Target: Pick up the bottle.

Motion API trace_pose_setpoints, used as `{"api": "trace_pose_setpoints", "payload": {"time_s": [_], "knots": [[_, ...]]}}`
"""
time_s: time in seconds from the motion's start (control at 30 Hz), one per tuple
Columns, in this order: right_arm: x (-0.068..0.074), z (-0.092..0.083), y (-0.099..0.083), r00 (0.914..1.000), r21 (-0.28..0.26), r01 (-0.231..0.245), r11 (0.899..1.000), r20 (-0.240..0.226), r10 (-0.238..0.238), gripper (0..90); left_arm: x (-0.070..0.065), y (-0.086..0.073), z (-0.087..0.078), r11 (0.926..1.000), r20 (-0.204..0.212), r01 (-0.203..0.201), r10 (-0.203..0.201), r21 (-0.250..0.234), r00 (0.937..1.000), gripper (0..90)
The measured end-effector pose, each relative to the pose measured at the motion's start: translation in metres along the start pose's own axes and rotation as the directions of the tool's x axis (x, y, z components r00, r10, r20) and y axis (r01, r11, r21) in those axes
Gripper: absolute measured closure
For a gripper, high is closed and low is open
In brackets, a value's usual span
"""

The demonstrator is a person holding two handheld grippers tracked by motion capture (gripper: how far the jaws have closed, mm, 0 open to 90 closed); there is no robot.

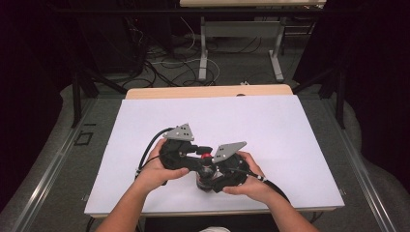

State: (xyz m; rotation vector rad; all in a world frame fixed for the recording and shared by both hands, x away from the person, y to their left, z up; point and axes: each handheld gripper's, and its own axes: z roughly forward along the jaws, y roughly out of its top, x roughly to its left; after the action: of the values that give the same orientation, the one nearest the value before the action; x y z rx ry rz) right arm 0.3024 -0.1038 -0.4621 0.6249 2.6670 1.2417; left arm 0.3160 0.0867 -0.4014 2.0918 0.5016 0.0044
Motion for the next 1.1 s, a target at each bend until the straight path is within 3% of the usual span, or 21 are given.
{"api": "trace_pose_setpoints", "payload": {"time_s": [0.27,0.47,0.5,0.6,0.9,1.1], "knots": [[0.0,0.0,0.0,1.0,0.006,-0.01,1.0,0.002,0.01,29.7,-0.007,0.002,0.003,0.9999,-0.055,-0.008,0.009,0.008,0.9985,61.1],[-0.001,-0.001,0.0,0.9997,-0.002,-0.017,1.0,0.018,0.017,29.9,-0.012,0.003,0.005,0.9998,-0.107,0.015,-0.016,-0.01,0.9942,61.2],[-0.002,-0.002,0.0,0.9993,-0.003,-0.021,1.0,0.03,0.021,29.9,-0.014,0.003,0.006,0.9996,-0.136,0.014,-0.018,-0.025,0.9906,61.2],[-0.001,-0.002,0.0,0.9986,-0.007,-0.029,1.0,0.043,0.029,29.9,-0.016,0.003,0.007,0.9995,-0.159,0.016,-0.021,-0.027,0.9871,61.3],[-0.001,-0.003,0.0,0.996,-0.017,-0.034,0.999,0.082,0.036,30.0,-0.022,0.002,0.008,0.9959,-0.241,0.062,-0.076,-0.065,0.9676,61.4],[-0.001,-0.002,0.0,0.9938,-0.017,-0.034,0.999,0.105,0.036,30.1,-0.027,0.001,0.011,0.9919,-0.297,0.085,-0.109,-0.095,0.9487,61.4]]}}
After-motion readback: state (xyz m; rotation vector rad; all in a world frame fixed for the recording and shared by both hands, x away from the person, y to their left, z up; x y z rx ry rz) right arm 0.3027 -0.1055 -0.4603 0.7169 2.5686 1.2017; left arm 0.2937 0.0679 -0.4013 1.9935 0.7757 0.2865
